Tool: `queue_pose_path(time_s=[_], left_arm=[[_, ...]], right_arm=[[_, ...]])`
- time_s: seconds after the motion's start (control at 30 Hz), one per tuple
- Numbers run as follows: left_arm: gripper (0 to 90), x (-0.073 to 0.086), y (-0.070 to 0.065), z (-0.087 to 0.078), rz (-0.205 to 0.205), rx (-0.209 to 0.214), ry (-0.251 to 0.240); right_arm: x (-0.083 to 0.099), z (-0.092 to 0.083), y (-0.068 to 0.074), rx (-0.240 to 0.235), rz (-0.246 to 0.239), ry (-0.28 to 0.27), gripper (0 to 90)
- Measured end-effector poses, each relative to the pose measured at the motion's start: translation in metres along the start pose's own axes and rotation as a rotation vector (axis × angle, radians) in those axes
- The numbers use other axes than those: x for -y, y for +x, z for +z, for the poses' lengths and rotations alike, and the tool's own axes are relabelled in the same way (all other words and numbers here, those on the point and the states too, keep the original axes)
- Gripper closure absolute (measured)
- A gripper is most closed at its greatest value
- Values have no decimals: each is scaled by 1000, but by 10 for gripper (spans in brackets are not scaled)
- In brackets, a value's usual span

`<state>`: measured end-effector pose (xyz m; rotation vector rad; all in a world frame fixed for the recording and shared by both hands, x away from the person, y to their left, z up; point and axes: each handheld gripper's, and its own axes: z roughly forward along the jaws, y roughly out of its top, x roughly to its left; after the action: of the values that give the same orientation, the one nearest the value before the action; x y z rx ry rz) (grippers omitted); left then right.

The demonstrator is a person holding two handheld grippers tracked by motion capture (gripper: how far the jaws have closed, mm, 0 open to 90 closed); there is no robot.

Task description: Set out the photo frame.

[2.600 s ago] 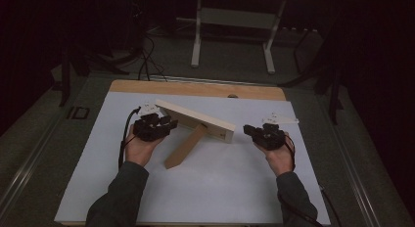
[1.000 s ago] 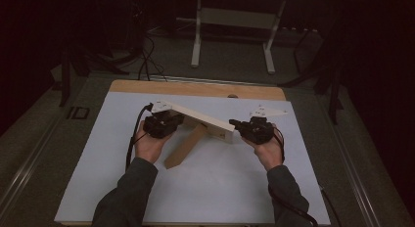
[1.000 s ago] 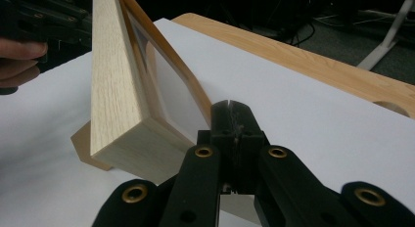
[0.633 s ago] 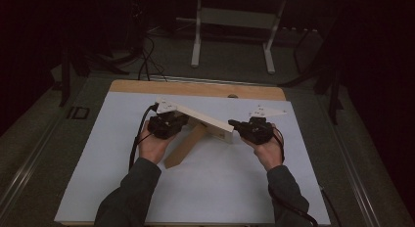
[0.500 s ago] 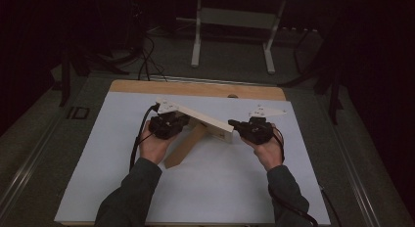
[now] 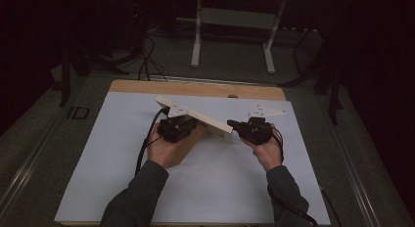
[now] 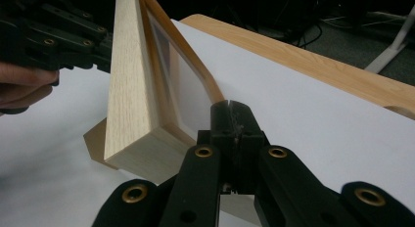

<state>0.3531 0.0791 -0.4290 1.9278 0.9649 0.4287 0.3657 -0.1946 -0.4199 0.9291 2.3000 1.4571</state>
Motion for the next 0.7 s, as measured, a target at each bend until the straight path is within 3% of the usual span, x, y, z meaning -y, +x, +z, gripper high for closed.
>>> queue_pose_path(time_s=[0.7], left_arm=[[860,-3,-12,4,18,8,1]], right_arm=[[-3,1,4,-17,-14,8,897]])
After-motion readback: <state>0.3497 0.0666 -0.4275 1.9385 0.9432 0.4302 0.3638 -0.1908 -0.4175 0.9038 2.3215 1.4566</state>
